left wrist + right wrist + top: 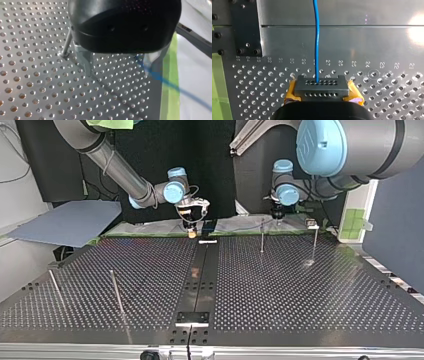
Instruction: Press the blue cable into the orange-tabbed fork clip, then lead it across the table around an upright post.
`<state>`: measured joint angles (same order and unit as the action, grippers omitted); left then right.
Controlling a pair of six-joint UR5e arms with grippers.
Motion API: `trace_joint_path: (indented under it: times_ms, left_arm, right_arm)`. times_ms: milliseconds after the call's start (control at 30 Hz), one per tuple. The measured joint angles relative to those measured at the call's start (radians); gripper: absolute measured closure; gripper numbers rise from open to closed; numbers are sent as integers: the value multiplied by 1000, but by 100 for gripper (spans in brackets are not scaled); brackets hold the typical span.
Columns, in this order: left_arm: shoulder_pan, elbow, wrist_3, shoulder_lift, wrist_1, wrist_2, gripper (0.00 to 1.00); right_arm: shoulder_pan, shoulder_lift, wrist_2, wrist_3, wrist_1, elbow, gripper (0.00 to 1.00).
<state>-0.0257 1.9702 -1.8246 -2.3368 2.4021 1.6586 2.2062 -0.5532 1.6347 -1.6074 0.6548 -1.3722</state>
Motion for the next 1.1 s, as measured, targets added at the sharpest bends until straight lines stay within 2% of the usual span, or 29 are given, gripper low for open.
trace_joint_path:
  times_ms: [233, 467, 733, 867, 1100]
  left_arm:
    - [1, 36, -4, 18, -23, -7, 0]
    - [-3, 82, -27, 73, -44, -14, 0]
    - [-13, 142, -25, 138, -42, -50, 0]
    - [-16, 171, -3, 165, -45, -77, 0]
    - [-22, 188, 57, 172, -44, -96, 0]
  right_arm:
    - [3, 0, -2, 2, -5, 0, 100]
    - [3, 1, -2, 2, -10, 0, 100]
    - [5, 1, -2, -1, -18, 0, 100]
    - [5, 2, -1, -2, -20, 0, 100]
    - [5, 3, -6, -2, -22, 0, 100]
